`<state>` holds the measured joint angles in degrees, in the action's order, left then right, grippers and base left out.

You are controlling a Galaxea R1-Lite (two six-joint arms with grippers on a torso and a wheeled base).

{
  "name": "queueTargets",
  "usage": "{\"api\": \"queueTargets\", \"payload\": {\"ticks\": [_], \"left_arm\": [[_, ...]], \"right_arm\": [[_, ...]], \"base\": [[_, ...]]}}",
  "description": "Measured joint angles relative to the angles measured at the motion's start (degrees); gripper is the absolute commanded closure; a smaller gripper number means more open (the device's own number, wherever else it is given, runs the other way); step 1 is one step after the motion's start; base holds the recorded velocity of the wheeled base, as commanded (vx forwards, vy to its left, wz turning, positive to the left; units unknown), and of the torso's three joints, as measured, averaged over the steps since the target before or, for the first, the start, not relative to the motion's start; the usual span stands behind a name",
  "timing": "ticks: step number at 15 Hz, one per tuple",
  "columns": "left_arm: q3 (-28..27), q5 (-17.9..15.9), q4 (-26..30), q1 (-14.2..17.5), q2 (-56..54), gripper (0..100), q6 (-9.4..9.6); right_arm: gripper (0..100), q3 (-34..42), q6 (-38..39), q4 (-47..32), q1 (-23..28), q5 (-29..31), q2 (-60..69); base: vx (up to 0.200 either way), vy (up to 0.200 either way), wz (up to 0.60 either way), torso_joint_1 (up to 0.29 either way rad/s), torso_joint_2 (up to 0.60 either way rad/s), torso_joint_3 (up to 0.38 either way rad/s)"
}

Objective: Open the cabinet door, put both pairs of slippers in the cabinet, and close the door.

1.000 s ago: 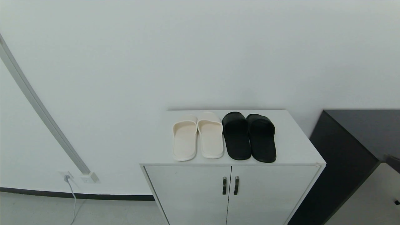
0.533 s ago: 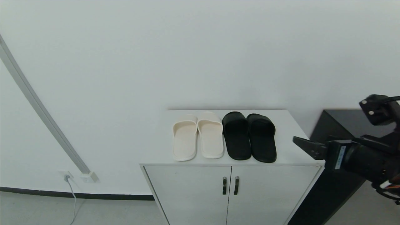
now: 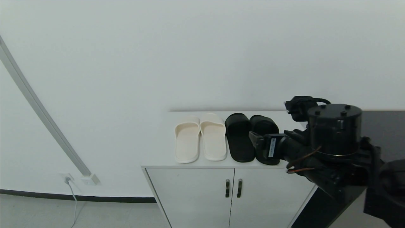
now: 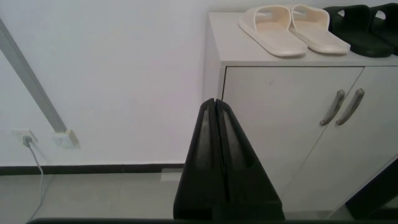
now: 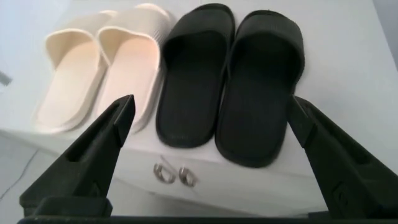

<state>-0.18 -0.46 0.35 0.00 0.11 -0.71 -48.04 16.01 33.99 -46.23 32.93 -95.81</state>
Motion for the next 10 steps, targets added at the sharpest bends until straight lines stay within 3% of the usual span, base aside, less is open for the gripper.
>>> {"api": "queueTargets", "payload": {"ticks": [4, 10], "left_arm": [[0.0, 0.0, 0.0, 0.0, 0.0, 100, 0.00], [0.0, 0.0, 0.0, 0.0, 0.0, 100, -0.07]], "right_arm": [[0, -5.4, 0.0, 5.3, 0.0, 7.3, -11.5], [0, -11.5, -0.2, 6.1, 2.7, 7.8, -20.4]], "base": [[0.000, 0.000, 0.00, 0.000, 0.00, 0.000], [0.000, 0.000, 0.00, 0.000, 0.00, 0.000]]}}
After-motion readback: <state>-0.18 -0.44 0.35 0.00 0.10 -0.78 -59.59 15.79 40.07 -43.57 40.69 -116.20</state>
